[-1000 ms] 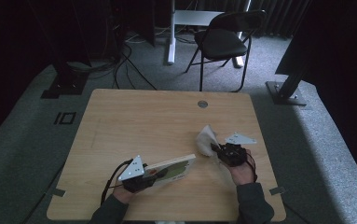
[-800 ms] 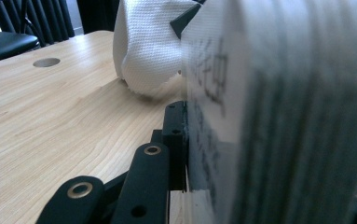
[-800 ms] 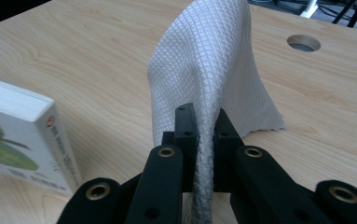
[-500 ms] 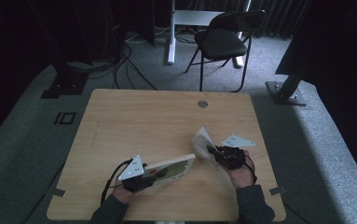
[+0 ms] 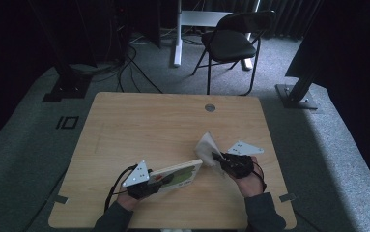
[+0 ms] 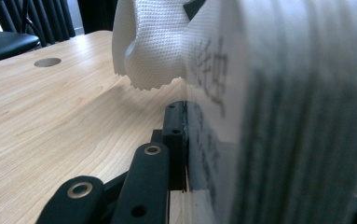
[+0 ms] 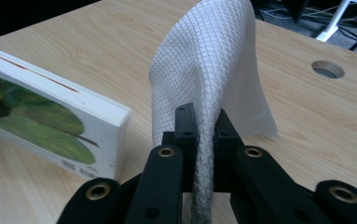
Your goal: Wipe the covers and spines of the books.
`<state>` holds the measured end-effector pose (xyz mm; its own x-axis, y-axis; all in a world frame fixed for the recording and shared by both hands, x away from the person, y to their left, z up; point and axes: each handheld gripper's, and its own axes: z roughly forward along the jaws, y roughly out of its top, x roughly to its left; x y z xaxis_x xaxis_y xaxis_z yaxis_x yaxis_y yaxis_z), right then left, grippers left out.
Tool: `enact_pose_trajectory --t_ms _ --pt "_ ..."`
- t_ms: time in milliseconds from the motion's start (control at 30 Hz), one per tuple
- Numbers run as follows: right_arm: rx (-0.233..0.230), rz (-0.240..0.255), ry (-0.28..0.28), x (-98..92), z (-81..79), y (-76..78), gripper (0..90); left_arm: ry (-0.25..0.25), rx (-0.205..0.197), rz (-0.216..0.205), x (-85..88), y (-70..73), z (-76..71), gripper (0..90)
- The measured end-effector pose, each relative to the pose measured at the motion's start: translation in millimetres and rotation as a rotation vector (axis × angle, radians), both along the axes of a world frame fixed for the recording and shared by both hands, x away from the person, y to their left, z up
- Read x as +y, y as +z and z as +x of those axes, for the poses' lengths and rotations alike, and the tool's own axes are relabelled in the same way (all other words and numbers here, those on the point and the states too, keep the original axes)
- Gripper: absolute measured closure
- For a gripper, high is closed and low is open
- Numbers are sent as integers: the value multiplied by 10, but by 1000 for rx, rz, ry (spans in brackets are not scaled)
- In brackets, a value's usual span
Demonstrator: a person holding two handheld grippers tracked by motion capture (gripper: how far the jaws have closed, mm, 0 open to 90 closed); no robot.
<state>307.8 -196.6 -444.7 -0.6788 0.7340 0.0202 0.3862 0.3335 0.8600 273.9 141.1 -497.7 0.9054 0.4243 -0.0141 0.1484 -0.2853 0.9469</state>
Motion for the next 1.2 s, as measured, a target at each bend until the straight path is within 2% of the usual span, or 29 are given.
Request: enact_pose_trajectory --t_ms 467,833,1200 --pt "-20 2 84 140 -115 115 849 -1 0 -1 2 -1 1 777" --pt "-1 5 136 299 -128 88 849 -2 -2 1 -3 -1 -1 777" --pt "-3 -10 173 438 -158 88 852 -3 -6 3 -9 -3 -4 778"
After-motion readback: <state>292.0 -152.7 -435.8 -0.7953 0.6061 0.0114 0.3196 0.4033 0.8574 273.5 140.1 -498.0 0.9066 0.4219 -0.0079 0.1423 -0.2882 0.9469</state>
